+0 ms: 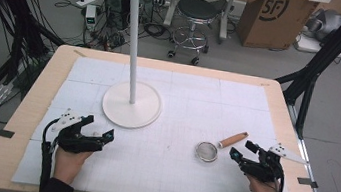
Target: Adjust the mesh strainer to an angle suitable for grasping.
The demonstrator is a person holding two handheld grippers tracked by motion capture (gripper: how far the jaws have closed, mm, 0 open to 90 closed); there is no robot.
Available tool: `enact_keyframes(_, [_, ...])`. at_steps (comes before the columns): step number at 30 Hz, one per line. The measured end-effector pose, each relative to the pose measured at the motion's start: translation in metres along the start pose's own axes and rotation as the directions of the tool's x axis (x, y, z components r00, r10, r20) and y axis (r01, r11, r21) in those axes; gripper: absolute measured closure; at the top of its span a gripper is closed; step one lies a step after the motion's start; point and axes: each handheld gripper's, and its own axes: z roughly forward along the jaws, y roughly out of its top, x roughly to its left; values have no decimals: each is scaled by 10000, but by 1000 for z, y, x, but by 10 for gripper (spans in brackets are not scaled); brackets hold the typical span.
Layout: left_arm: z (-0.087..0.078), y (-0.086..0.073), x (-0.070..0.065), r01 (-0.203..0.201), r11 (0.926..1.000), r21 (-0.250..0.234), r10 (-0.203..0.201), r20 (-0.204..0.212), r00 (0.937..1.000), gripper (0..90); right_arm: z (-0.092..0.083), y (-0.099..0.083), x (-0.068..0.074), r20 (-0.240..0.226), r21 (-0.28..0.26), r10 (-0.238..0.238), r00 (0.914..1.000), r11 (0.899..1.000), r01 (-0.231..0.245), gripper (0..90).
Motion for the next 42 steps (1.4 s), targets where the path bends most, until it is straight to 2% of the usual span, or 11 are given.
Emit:
enact_keyframes(12, [0, 0, 0, -60, 10000, 47, 60, 42, 10000, 16, 1, 0, 1, -84, 110, 203, 9998, 9997, -202, 151])
enact_keyframes(18, [0, 0, 0, -27, 10000, 58, 27, 10, 10000, 16, 4, 0, 0, -24, 184, 91, 10000, 9998, -91, 164])
enact_keyframes(27, [1, -1, 0, -24, 10000, 63, 24, 20, 10000, 16, 5, -1, -1, 80, 248, 205, 9998, 9995, -207, 274])
enact_keyframes(28, [1, -1, 0, -31, 10000, 70, 30, 31, 10000, 16, 5, -1, -2, 75, 314, 191, 9998, 9993, -194, 313])
enact_keyframes(32, [1, 0, 1, -17, 10000, 63, 17, 70, 10000, 16, 7, -2, -1, 24, 420, 125, 9999, 9990, -126, 372])
enact_keyframes(34, [0, 0, 3, 125, 9999, -8, -125, 43, 9999, 16, 7, -2, -1, 63, 518, 93, 9999, 9986, -96, 375])
enact_keyframes(40, [0, 0, 2, 80, 10000, 6, -80, 87, 9999, 16, 9, -2, -3, 130, 638, 160, 9998, 9978, -168, 409])
enact_keyframes(41, [0, 0, 2, 78, 10000, 2, -78, 82, 9999, 16, 9, -3, -3, 186, 656, 164, 9997, 9977, -176, 410])
enact_keyframes(42, [0, 0, 3, 40, 10000, 23, -40, 89, 10000, 16, 10, -3, -4, 398, 750, 357, 9986, 9964, -386, 434])
